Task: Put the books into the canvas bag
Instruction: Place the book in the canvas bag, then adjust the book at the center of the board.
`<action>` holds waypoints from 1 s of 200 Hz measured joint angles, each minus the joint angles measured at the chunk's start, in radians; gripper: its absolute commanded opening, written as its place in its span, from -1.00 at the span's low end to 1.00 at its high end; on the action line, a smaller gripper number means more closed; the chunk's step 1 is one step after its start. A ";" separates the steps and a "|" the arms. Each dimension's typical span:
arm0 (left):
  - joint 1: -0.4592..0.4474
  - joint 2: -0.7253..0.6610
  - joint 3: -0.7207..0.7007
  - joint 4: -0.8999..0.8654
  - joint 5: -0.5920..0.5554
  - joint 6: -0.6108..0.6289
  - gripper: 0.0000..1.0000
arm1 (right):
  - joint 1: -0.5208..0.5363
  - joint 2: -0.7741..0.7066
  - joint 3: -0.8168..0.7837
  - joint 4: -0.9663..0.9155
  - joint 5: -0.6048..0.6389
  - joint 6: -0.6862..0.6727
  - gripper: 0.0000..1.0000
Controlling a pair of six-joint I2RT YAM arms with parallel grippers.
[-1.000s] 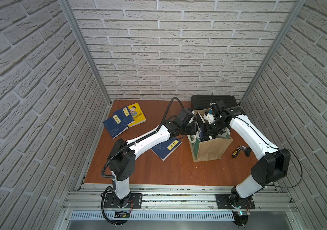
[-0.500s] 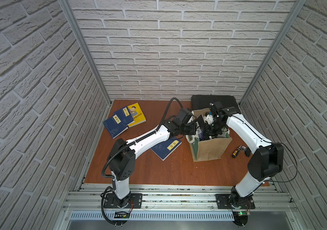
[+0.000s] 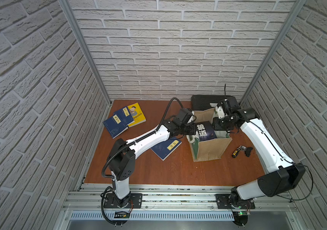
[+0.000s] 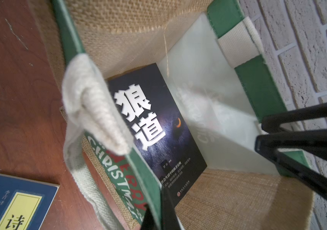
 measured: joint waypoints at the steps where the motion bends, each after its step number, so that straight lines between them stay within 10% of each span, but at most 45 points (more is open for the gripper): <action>1: 0.000 0.000 0.000 0.000 0.000 0.000 -1.00 | 0.000 -0.001 -0.001 0.001 -0.001 0.000 -0.18; 119: 0.042 -0.171 -0.003 -0.043 -0.008 0.115 -0.19 | 0.098 -0.083 -0.085 0.077 -0.079 0.089 -0.27; 200: 0.368 -0.620 -0.500 -0.024 -0.019 0.051 0.00 | 0.547 -0.023 0.009 0.105 0.084 0.227 -0.29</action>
